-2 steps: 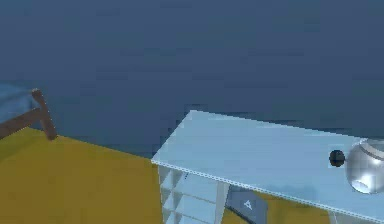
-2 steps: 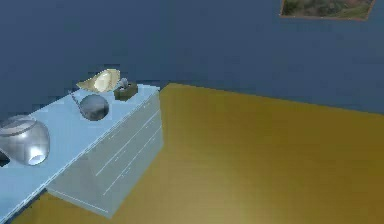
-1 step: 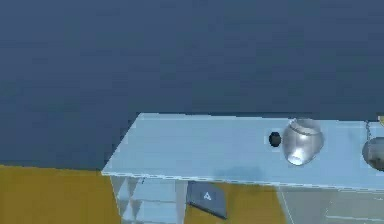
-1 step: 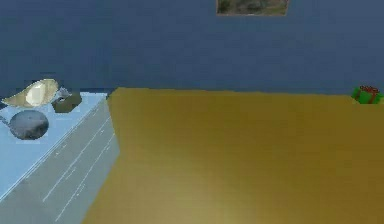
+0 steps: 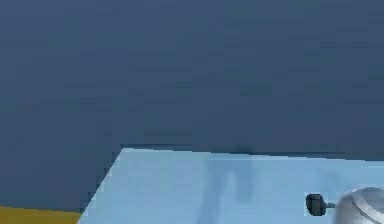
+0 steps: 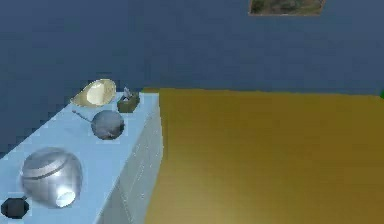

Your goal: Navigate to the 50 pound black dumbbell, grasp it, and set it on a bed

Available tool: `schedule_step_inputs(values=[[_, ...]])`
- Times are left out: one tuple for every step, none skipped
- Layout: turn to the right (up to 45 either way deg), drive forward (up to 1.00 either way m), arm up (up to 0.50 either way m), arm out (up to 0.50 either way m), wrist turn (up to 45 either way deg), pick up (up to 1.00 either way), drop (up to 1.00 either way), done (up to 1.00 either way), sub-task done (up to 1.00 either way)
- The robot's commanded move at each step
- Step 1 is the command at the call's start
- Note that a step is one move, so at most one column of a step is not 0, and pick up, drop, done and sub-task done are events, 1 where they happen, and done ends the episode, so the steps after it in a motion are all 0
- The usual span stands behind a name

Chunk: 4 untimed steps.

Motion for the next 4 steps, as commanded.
schedule_step_inputs(values=[[-42.0,0.00,0.00,0.00,0.0,0.00,0.00,0.00,0.00],[0.0,0.00,0.50,0.00,0.0,0.00,0.00,0.00,0.00],[0.0,0.00,0.32,0.00,0.0,0.00,0.00,0.00,0.00],[0.0,0.00,0.00,0.44,0.0,0.00,0.00,0.00,0.00]])
